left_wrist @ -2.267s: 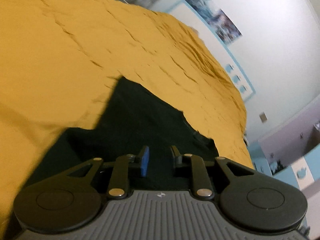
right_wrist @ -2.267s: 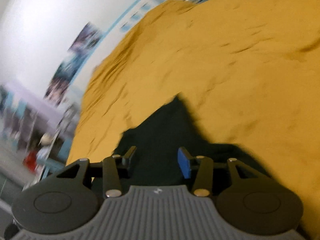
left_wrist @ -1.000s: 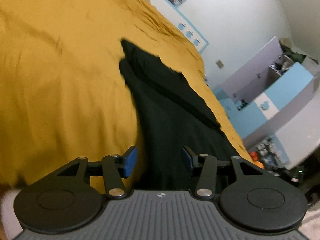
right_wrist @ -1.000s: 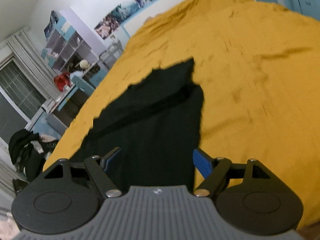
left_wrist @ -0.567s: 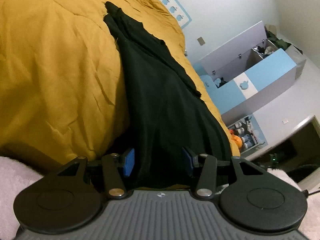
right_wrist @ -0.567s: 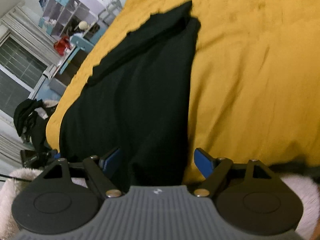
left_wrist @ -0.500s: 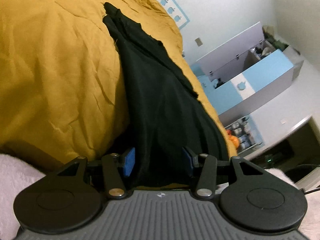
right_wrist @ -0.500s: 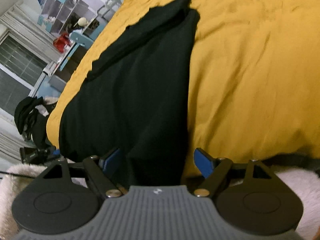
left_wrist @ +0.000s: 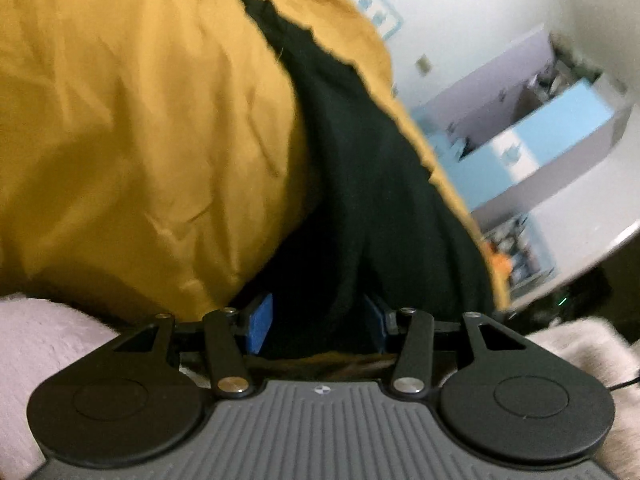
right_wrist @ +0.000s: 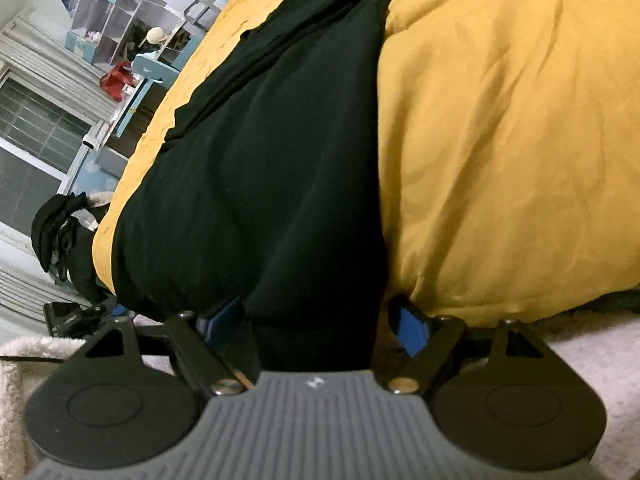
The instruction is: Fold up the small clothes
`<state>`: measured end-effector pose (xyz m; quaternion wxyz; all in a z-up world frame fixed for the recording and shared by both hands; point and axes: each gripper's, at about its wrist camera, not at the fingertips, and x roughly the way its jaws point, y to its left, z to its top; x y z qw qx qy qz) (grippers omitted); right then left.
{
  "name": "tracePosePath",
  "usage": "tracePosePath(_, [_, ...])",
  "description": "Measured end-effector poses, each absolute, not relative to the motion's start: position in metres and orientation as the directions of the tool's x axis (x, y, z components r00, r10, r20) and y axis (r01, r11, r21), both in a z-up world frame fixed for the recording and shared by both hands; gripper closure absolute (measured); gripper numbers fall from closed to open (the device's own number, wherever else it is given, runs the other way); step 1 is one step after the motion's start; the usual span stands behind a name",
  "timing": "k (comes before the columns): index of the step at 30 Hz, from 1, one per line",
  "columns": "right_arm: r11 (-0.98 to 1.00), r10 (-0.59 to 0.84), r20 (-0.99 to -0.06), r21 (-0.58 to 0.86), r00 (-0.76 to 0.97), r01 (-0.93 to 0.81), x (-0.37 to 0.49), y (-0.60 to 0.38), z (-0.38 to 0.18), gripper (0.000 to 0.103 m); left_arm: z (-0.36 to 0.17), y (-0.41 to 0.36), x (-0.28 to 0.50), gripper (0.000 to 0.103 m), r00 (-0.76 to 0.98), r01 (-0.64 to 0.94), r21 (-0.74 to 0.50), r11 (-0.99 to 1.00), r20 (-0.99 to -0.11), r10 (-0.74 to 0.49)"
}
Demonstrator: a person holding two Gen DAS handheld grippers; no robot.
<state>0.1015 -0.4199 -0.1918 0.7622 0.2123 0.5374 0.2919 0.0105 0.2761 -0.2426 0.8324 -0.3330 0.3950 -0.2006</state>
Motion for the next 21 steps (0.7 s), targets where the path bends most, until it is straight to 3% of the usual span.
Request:
tracePosePath(8, [0.738,0.674,-0.691,0.624,0.26,-0.256,0.098,-0.415,-0.183,0.027,-0.234,0.256,0.028,0.051,0.585,0.137,-0.662,0.737,-0.546,-0.6])
tracePosePath(10, [0.76,0.648,-0.712,0.587,0.269,-0.278,0.097,-0.412,-0.181,0.036,-0.233,0.248,0.028,0.061,0.566,0.157,-0.631,0.76,-0.573,-0.593])
tracePosePath(14, [0.771,0.635,-0.722,0.57,0.276,-0.283,0.097,-0.414,-0.18,0.052,-0.231,0.239,0.029,0.068,0.572,0.116,-0.618,0.778,-0.598,-0.561])
tracePosePath(16, [0.767,0.639,-0.72,0.57,0.269,-0.295,0.097,-0.414,-0.179,0.068,-0.23,0.237,0.028,0.086,0.579,0.104,-0.633,0.767,-0.589,-0.564])
tracePosePath(17, [0.762,0.645,-0.715,0.573,0.27,-0.302,0.096,-0.413,-0.177,0.08,-0.228,0.235,0.028,0.088,0.581,0.097,-0.627,0.773,-0.595,-0.555])
tracePosePath(21, [0.735,0.676,-0.685,0.598,0.272,-0.321,0.093,-0.416,-0.163,0.089,-0.219,0.232,0.02,0.092,0.599,0.075,-0.652,0.754,-0.575,-0.557])
